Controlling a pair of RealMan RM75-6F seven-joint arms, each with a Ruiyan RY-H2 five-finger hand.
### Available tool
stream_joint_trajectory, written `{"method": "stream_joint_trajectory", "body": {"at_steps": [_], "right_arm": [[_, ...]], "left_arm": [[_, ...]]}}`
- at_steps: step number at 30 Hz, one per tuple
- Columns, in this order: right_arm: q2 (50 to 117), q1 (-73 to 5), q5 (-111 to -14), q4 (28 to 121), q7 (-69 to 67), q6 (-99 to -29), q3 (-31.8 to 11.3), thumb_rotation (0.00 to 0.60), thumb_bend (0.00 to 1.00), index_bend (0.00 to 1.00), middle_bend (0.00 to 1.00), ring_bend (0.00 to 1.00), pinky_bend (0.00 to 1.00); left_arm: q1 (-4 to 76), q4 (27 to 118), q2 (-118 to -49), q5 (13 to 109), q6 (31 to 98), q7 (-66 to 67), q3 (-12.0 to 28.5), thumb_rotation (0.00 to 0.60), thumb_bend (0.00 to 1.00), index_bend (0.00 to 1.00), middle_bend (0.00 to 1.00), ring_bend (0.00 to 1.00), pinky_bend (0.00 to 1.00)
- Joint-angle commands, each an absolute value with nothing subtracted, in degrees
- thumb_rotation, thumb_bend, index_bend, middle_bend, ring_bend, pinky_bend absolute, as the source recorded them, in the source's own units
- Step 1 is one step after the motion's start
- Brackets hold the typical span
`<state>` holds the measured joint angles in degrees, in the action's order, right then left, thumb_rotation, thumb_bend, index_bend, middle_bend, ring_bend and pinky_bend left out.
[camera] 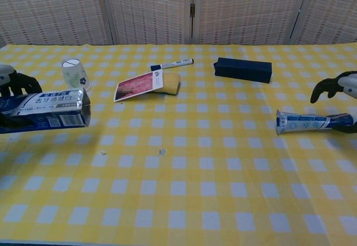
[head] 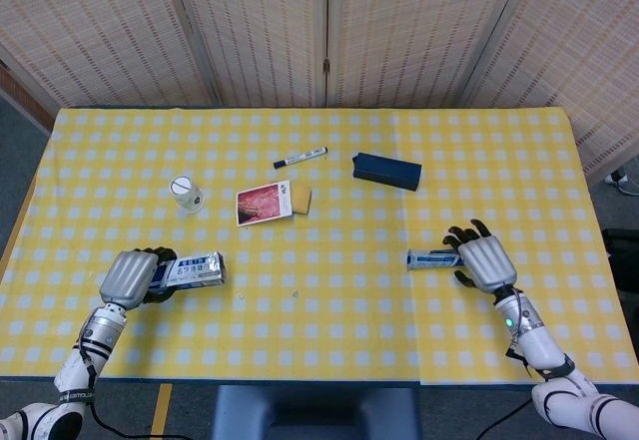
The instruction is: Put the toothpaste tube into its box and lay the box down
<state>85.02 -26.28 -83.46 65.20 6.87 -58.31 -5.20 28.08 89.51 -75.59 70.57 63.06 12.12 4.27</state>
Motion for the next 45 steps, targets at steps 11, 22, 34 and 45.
{"method": "stream_joint_trajectory", "body": {"at_steps": [11,22,34,45], "right_arm": [[89.91,-29.23,-80.85,61.4,10.99,-55.47,-5.52,0.6,0.31,0.37,0.27,0.3,0.16],[93.7,-29.84,-81.59,57.31,11.37,-59.04,-5.8,0.6,0.31,0.64,0.49,0.55,0.49],[96.0,-30.14,-83.2,53.25,9.13,-62.59,-5.64,0.6,0.31,0.75,0.62,0.74,0.67],[95.34,-27.63,-86.71,52.98,-17.58,-77.76,-8.89,0.6,0.31,0.76,0.63,0.77,0.71]], "left_arm": [[27.79,88.85,-74.96,70.59,62.35,10.67,4.62,0.6,0.33,0.56,0.64,0.57,0.57],[27.25,88.34,-74.19,70.88,62.18,8.86,4.79,0.6,0.33,0.57,0.64,0.57,0.57],[26.8,88.21,-73.93,70.8,62.43,8.63,5.03,0.6,0.33,0.58,0.64,0.57,0.57],[25.73,89.71,-73.52,70.12,64.14,8.68,5.71,0.6,0.33,0.58,0.64,0.57,0.57]]}}
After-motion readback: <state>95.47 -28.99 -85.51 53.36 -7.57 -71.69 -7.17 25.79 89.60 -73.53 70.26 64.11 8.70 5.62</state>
